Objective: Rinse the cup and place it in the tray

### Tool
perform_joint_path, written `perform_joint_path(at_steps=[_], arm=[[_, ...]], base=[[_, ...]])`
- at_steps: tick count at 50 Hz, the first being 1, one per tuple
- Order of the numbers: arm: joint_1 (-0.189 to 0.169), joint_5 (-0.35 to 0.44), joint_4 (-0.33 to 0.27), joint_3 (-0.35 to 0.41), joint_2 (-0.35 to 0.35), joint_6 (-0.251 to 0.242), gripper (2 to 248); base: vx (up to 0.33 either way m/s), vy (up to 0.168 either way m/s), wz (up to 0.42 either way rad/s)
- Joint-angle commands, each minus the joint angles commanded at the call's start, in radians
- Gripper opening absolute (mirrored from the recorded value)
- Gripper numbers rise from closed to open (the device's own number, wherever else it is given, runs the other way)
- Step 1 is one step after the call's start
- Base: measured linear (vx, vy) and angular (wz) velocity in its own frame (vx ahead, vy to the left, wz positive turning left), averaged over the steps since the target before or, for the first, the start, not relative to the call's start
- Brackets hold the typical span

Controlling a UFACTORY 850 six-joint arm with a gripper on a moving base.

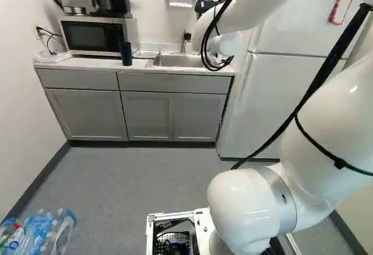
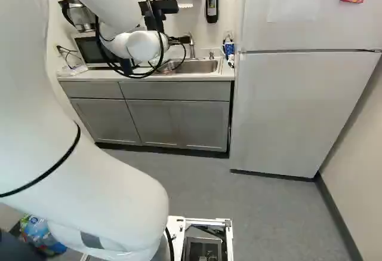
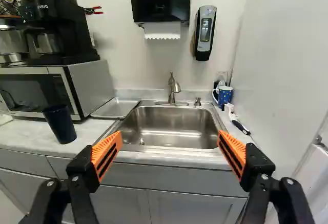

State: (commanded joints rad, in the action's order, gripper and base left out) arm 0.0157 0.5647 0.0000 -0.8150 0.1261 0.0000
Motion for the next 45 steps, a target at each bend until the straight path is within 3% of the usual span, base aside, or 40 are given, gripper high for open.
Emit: perform_joint_path(at_steps=[45], arm=[[0.0, -0.119, 0.0, -0.093, 0.001, 0.0, 247]], base=[[0.0, 0.0, 0.0]])
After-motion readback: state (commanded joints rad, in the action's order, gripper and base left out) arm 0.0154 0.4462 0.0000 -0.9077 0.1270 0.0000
